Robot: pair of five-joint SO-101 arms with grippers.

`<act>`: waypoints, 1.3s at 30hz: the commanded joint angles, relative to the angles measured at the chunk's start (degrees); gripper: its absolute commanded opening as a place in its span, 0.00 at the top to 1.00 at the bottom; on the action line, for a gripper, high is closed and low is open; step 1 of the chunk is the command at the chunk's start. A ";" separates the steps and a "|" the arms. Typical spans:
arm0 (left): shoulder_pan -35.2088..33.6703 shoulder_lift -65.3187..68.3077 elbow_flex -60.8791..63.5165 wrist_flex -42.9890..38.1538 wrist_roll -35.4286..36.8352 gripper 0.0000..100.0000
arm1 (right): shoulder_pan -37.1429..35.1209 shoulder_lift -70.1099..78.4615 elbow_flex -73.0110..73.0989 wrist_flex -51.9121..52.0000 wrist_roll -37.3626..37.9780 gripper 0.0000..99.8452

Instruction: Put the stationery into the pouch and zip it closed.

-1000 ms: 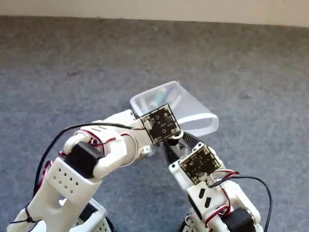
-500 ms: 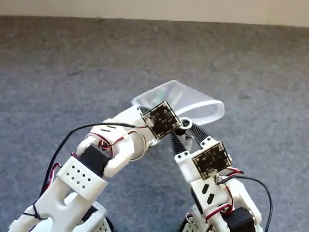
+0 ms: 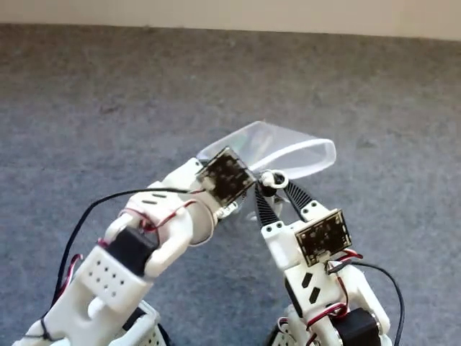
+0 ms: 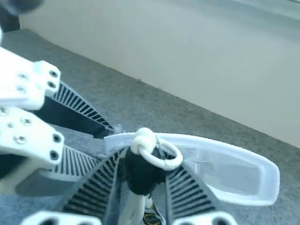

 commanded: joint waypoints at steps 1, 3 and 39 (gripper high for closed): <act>0.75 -6.46 2.07 -3.87 1.05 0.82 | 0.48 -0.22 -2.42 -2.07 -0.53 1.00; 0.75 -6.99 3.56 -5.63 1.14 0.82 | 0.48 -0.22 -2.42 -2.07 -0.62 1.00; 4.53 -1.63 4.62 -9.67 1.14 0.99 | 1.54 -0.22 -2.86 -2.24 -5.71 1.00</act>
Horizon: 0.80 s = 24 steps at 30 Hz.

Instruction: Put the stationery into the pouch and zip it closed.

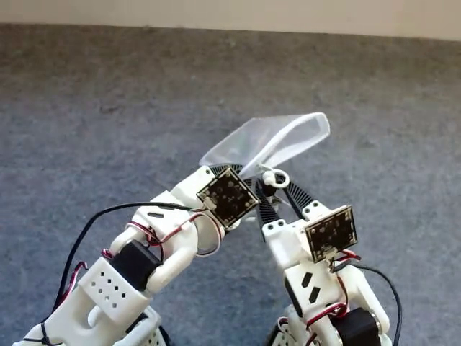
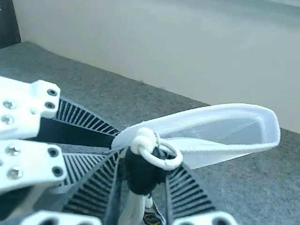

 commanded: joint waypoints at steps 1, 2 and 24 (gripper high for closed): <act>0.13 0.31 -0.48 -0.97 0.44 0.99 | 2.42 -0.22 -2.51 -3.21 -0.79 1.00; 0.04 0.22 -0.48 -0.97 0.53 0.99 | 3.82 -0.22 -2.24 -4.88 -1.76 1.00; -2.68 -0.22 -0.92 4.48 -1.49 1.00 | 15.43 -0.04 3.82 -17.98 -7.47 1.00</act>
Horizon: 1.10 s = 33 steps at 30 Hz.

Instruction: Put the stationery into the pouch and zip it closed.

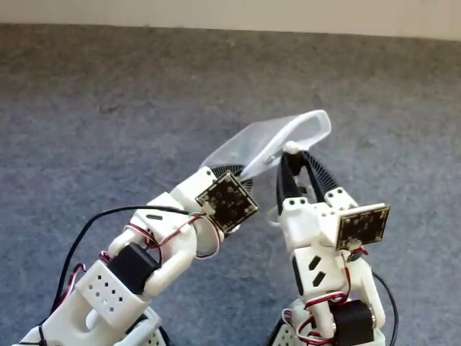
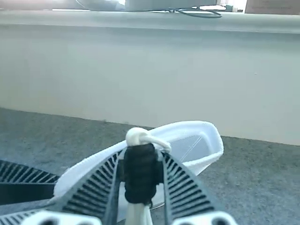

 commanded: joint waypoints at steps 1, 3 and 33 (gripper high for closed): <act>-1.63 0.48 -0.66 2.55 -0.35 1.00 | 2.68 -0.22 -0.92 -2.77 -0.44 1.00; -1.63 0.48 -0.66 2.55 -0.35 1.00 | 3.30 -0.22 -0.92 -2.77 -0.44 1.00; -1.71 0.48 -2.33 6.59 -1.49 1.00 | 13.49 19.56 -3.12 -8.92 -2.81 1.00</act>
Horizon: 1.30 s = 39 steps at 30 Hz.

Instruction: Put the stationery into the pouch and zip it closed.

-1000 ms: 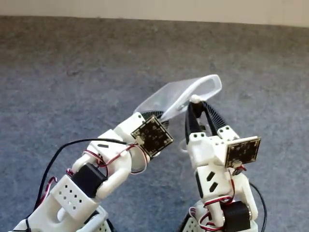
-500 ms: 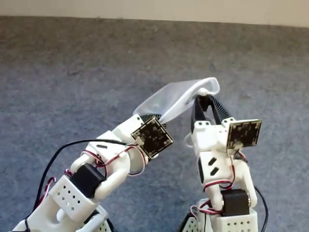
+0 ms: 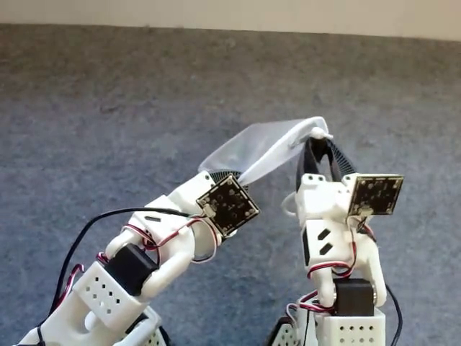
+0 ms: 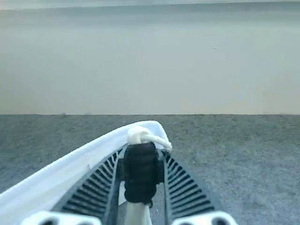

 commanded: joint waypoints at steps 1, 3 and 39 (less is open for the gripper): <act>-1.63 0.31 -1.19 1.49 -0.35 1.00 | 3.38 1.98 -2.59 -1.27 -0.62 1.00; -1.63 0.31 -1.10 1.49 -0.44 1.00 | 3.47 1.98 -2.59 -1.27 -0.62 1.00; -8.84 0.31 -1.45 1.23 -0.53 1.00 | 16.22 24.66 -13.41 -3.65 -4.66 1.00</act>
